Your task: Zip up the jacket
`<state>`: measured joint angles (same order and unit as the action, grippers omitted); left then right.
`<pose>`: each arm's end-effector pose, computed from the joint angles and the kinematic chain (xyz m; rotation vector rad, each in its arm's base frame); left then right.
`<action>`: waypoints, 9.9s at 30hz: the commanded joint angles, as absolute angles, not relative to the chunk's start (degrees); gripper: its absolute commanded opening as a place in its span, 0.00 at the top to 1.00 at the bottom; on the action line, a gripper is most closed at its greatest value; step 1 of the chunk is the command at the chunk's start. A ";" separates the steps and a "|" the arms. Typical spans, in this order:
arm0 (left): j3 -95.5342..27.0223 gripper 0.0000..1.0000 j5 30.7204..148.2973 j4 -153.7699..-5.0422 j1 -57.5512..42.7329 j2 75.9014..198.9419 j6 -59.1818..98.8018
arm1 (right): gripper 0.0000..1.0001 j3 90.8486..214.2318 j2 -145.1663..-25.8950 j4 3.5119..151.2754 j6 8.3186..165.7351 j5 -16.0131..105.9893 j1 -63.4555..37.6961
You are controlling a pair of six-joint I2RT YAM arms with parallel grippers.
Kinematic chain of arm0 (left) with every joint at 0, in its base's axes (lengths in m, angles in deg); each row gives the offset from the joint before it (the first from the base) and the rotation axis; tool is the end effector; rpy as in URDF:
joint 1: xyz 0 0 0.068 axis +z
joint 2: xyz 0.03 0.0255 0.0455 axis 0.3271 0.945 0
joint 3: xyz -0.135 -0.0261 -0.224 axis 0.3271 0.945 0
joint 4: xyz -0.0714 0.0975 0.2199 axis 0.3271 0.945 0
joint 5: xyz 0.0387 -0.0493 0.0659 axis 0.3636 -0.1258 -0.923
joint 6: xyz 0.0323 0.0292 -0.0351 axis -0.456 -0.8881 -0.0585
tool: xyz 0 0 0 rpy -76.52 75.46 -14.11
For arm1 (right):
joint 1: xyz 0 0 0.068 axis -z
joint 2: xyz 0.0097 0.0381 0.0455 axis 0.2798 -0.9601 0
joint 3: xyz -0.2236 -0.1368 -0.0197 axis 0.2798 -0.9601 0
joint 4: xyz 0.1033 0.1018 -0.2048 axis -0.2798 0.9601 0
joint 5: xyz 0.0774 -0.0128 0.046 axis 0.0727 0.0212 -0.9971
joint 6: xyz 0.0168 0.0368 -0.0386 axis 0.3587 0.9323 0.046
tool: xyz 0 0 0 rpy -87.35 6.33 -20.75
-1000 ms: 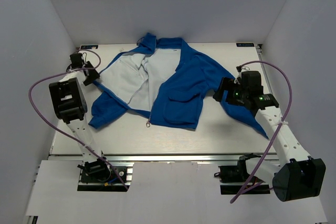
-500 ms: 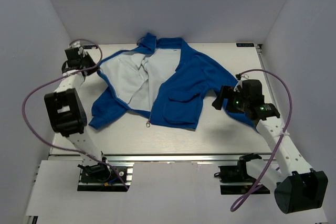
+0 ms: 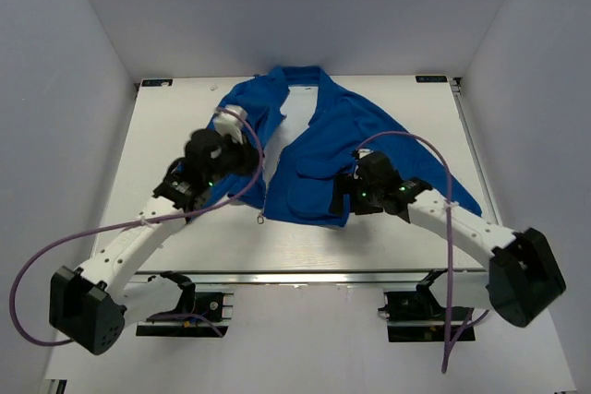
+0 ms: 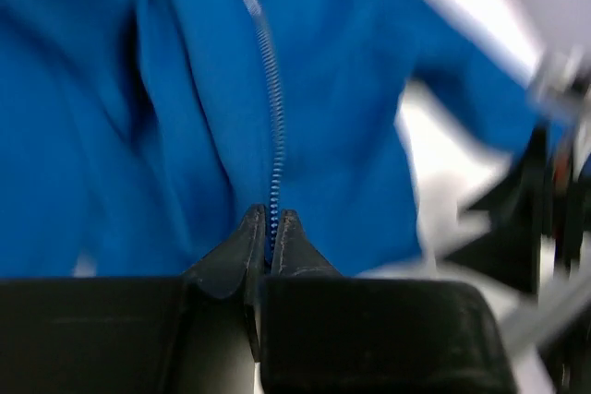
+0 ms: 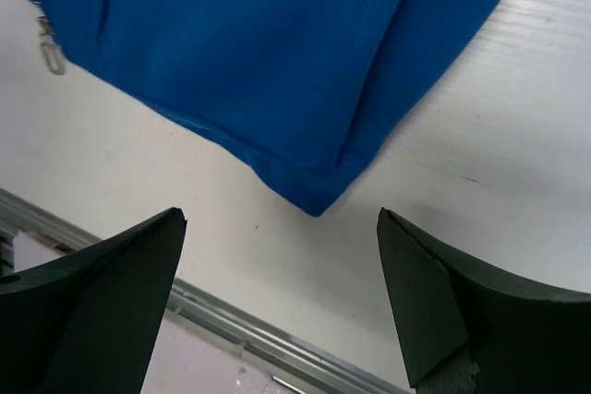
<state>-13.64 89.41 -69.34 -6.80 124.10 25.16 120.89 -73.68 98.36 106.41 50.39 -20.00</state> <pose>0.2211 -0.1135 0.3184 0.2509 1.9258 -0.6384 0.1960 0.1455 0.2232 -0.2345 2.4500 0.5463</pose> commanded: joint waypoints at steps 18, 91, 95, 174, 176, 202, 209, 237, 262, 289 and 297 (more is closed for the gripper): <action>-13.49 1.00 69.85 -48.51 -25.91 121.52 32.12 | 1.00 122.35 -87.25 101.23 114.76 71.09 -16.11; -35.13 1.00 57.69 -34.94 -30.83 129.44 38.03 | 0.70 114.71 -104.58 3.99 112.12 47.97 -51.52; -29.07 1.00 63.04 -37.30 -30.74 127.23 38.03 | 0.35 109.00 -92.37 19.46 109.91 49.81 -51.52; -17.76 0.02 84.33 -50.85 -2.79 135.34 40.39 | 0.12 129.02 -88.99 93.14 97.26 56.24 -29.19; -13.87 0.02 84.50 -51.37 -2.79 129.88 41.98 | 0.13 130.60 -91.63 93.41 98.14 56.67 -31.38; -8.05 0.02 87.05 -51.72 -2.79 125.74 40.93 | 0.24 136.23 -102.97 93.50 107.28 71.69 -32.97; -7.70 0.02 87.84 -52.69 -2.79 126.26 40.84 | 0.27 136.24 -104.82 91.84 107.19 70.56 -32.88; -8.93 0.02 85.82 -50.32 -2.79 125.12 39.96 | 0.92 133.51 -111.33 95.34 111.33 68.28 -33.23; -8.40 0.02 122.65 -81.95 -9.11 131.88 34.68 | 1.00 122.52 -72.22 70.91 105.17 49.56 -25.06; -15.79 0.54 128.79 -112.28 -14.84 157.11 54.28 | 1.00 115.23 -62.55 74.33 106.75 47.45 -25.06; -16.05 1.00 130.29 -113.95 -15.27 157.38 54.37 | 1.00 112.95 -59.30 76.71 110.18 49.55 -24.71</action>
